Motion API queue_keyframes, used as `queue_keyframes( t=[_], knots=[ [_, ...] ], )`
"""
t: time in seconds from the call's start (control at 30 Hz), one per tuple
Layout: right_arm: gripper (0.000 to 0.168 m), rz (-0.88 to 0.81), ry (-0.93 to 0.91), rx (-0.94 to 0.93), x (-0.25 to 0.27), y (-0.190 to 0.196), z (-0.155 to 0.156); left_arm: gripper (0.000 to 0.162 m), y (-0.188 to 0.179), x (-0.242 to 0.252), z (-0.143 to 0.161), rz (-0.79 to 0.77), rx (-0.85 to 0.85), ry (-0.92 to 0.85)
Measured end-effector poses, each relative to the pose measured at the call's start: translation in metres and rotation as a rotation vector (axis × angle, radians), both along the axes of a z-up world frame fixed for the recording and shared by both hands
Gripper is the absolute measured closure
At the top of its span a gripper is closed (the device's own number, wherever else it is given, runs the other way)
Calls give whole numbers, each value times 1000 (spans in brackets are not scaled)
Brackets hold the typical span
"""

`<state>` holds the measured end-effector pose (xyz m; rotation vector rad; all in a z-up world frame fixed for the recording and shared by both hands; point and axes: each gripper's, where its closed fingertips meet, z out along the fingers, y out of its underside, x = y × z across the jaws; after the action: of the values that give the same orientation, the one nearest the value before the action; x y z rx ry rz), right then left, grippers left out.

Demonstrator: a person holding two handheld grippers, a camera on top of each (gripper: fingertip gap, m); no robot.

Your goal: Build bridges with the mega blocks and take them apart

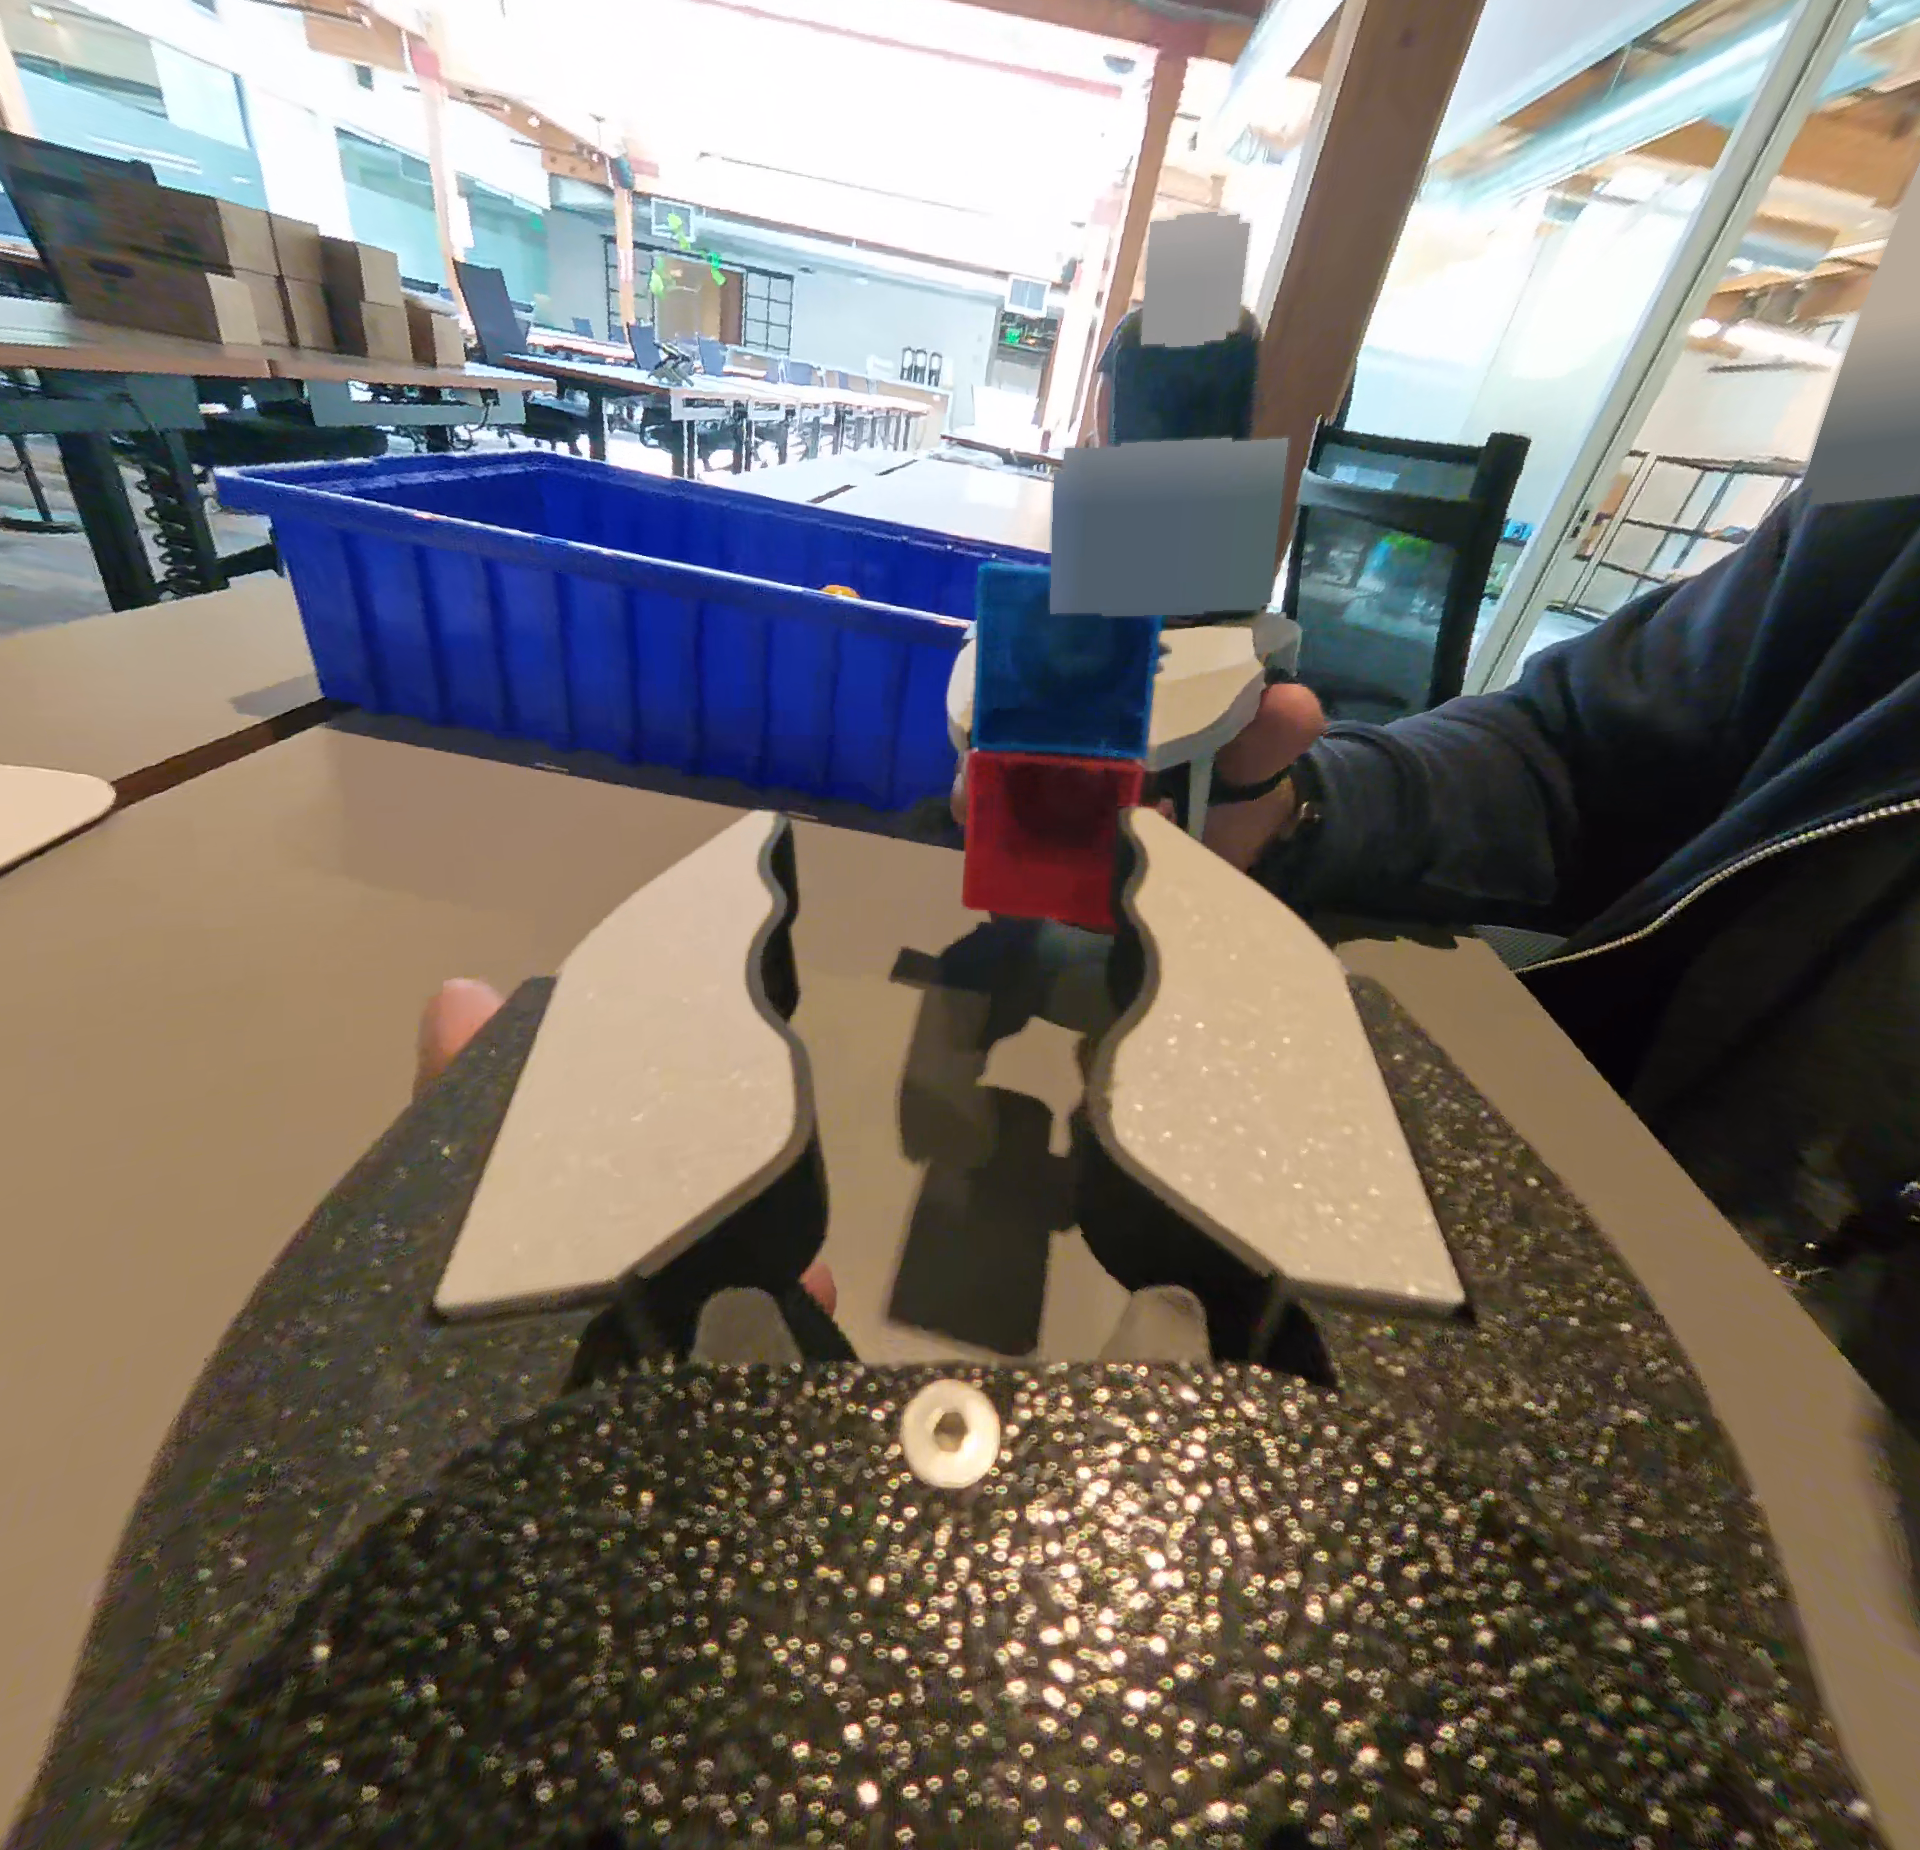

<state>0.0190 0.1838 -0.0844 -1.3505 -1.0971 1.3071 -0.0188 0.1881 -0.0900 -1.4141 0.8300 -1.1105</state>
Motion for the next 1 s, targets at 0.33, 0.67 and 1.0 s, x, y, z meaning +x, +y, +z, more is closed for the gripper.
queue_keyframes(
  t=[0.33, 0.67, 1.0],
  knots=[
    [132, 50, -79, -10, -8, -8, -15, 121, -16, 30, -4, -80, 29, 22],
    [132, 71, -124, -2, -6, -8, -22, 126, -16, 34, -12, -101, 11, 60],
    [132, 66, -194, 111, -2, -12, -20, 126, -21, 36, -16, -130, 28, 164]
  ],
)
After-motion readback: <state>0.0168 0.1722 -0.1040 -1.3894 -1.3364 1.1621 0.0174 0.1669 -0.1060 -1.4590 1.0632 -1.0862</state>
